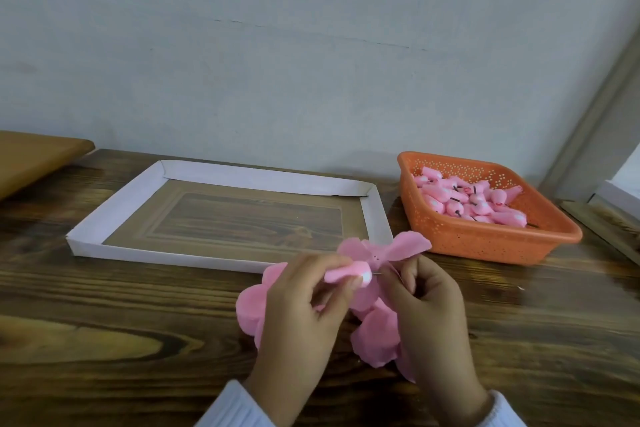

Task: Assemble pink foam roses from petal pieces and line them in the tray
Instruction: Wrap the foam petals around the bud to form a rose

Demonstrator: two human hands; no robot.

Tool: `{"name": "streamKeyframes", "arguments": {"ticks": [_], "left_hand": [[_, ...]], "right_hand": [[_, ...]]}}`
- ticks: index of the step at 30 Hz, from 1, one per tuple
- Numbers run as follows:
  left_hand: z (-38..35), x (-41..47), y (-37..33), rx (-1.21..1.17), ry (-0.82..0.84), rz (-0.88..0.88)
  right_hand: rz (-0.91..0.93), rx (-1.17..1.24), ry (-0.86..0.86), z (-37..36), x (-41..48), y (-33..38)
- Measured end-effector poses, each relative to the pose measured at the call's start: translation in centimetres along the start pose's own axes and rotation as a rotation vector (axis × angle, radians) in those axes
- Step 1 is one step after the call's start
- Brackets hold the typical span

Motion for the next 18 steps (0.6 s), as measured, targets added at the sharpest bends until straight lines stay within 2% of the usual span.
{"name": "streamKeyframes", "arguments": {"ticks": [5, 15, 18], "left_hand": [[0.5, -0.2, -1.1, 0.108, -0.037, -0.051], [0.7, -0.3, -1.5, 0.233, -0.069, -0.029], [0.4, -0.3, -1.0, 0.226, -0.050, 0.005]], "right_hand": [[0.037, -0.075, -0.007, 0.0, -0.4, 0.3], [0.002, 0.024, 0.056, -0.8, -0.7, -0.2], [0.067, -0.050, 0.057, -1.0, -0.9, 1.0]]}}
Point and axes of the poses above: each hand's wrist, its own x-axis towards the middle knuckle, its own z-axis out of the back of the hand, y = z × x, the point moved 10 cm from there along x, towards the middle knuckle, and after that the axes turned 15 degrees about y, right-handed, at the moved point
